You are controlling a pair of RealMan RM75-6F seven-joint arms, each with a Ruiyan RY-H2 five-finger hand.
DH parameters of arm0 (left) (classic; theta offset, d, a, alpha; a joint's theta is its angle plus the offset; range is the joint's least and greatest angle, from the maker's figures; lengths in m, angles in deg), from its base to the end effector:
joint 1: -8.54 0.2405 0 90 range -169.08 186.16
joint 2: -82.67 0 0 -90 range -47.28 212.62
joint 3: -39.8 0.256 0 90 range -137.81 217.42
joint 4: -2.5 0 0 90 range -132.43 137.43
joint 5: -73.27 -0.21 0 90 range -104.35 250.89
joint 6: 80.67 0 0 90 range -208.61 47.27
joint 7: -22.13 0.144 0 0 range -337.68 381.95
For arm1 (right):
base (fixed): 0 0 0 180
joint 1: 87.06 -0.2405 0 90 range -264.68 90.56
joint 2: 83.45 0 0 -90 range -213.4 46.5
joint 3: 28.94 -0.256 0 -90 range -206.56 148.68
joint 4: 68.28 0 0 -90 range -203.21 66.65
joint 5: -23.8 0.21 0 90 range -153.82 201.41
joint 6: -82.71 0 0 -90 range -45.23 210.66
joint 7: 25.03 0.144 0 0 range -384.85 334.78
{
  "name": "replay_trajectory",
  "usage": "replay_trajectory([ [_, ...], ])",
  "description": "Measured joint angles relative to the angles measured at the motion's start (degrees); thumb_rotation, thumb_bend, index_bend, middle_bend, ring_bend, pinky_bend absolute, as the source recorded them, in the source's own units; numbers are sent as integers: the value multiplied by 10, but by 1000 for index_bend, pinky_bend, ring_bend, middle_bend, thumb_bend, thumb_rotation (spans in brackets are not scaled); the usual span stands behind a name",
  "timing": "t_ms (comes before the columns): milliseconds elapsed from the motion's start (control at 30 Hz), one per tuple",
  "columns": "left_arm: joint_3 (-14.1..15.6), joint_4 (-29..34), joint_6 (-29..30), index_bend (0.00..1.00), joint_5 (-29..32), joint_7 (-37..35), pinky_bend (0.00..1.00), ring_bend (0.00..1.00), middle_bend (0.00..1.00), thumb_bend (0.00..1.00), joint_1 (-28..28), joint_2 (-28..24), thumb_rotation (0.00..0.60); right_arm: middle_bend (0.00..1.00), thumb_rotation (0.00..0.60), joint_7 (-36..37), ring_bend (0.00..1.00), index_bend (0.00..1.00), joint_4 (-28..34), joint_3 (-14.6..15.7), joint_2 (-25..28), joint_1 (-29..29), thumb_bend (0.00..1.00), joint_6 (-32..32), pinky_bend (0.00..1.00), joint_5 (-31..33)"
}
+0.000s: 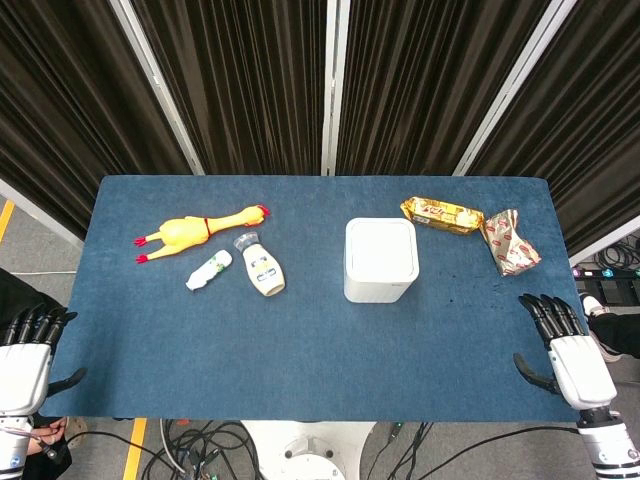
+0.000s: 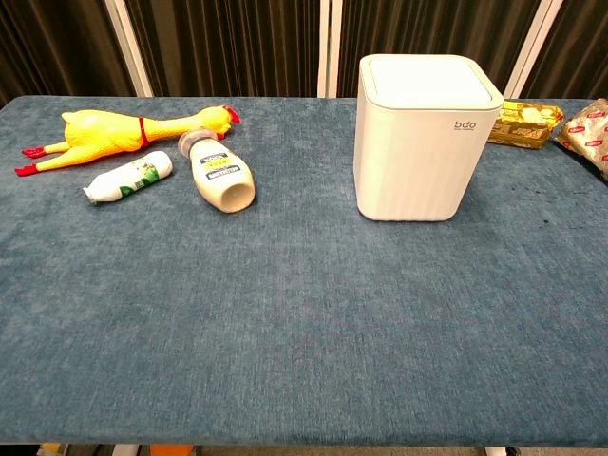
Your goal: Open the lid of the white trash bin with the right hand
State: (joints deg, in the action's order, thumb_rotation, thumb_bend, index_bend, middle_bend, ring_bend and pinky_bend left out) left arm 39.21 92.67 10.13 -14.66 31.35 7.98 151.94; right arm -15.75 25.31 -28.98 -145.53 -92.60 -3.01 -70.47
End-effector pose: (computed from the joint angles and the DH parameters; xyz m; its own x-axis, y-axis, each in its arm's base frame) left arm -0.3154 0.1491 0.1396 0.4968 -0.0230 0.8676 0.8678 0.0310 -0.4960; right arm -0.2921 -0.1724 0.1549 0.2709 -0.0589 0.9608 -0.9534 -0.1544 0.2594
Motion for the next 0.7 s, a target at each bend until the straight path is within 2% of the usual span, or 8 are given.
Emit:
replay_trajectory([
  [267,-5,0,-17,196,6,3,94,74,162,38,-9,2,600,67,600,5,0,31,0,0,-1,-9,260,12,0,-2],
  [467,-5,4,-19,196,3,4,94,74,161,37,-12,-2,600,67,600,13,0,31,7,-7,8,-37,259,31,0,-19],
  [600,-5,7,-18,196,3,6,94,74,161,38,-11,-3,600,69,600,13,0,29,23,-21,19,-78,257,72,0,-28],
  [700,-5,7,-20,196,6,5,95,74,162,37,-11,-4,600,87,600,10,0,63,34,-40,23,-121,257,120,0,-24],
])
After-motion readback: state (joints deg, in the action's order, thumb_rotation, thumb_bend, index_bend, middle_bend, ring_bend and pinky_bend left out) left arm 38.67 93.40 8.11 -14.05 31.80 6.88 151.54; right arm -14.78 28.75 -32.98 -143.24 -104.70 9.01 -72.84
